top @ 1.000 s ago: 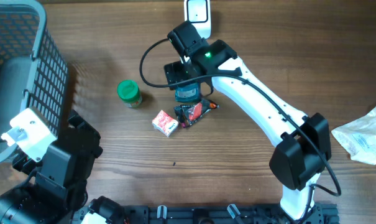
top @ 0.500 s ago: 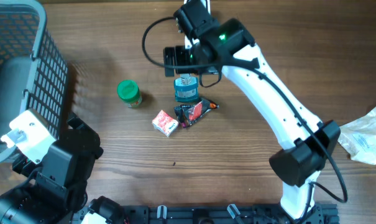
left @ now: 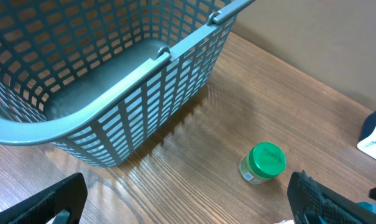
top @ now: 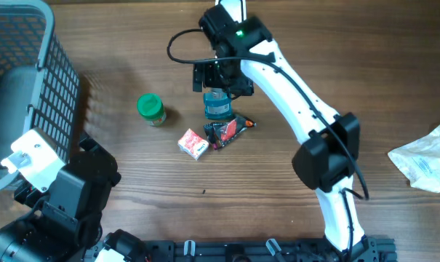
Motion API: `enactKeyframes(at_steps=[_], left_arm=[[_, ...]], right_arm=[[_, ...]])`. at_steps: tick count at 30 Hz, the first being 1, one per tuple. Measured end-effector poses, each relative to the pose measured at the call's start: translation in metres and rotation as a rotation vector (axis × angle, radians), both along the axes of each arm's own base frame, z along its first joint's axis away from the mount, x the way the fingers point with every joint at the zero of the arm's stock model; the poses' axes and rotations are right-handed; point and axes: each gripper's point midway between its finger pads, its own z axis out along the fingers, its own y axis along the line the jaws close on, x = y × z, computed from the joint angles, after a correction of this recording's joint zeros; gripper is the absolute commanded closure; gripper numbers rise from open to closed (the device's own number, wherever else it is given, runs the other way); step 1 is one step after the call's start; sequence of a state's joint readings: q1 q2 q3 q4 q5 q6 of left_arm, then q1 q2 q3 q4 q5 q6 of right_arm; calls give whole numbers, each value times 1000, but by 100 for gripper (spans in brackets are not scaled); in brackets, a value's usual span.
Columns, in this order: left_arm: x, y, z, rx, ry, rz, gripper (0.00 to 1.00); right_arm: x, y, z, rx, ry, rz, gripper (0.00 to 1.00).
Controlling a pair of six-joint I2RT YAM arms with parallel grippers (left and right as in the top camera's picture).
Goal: Scan the item barcode
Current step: 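Grasp the Listerine bottle with the right gripper, then lift the Listerine bottle slightly with the right gripper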
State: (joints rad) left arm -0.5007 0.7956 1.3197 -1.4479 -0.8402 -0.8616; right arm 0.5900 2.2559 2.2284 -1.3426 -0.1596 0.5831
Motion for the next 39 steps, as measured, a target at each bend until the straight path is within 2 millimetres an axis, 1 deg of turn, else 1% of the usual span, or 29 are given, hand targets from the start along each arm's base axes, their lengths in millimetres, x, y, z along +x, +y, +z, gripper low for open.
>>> enactKeyframes(at_steps=[4,9,12,18,31,37,39], left_arm=[[0,0,0,-2,-1,1,0],[0,0,0,-4,-2,3,0],[0,0,0,-4,-3,3,0],[0,0,0,-2,0,3,0],[0,0,0,-2,0,3,0],[-1,0,0,-2,1,3,0],[-1,0,-1,-1,2,3,0]], right_arm=[[0,-4,-2,-22,0,-4,0],[-12,-19,-9,-99,48,-4,0],[-13,-20,-14,-110,62,4,0],[-12,-19,-14,-109,58,9,0],[-11,-19,-15,-113,32,128,1],[-13,-16,-34,-133,67,143,1],[-14,-15,-35,-135,69,149,2]])
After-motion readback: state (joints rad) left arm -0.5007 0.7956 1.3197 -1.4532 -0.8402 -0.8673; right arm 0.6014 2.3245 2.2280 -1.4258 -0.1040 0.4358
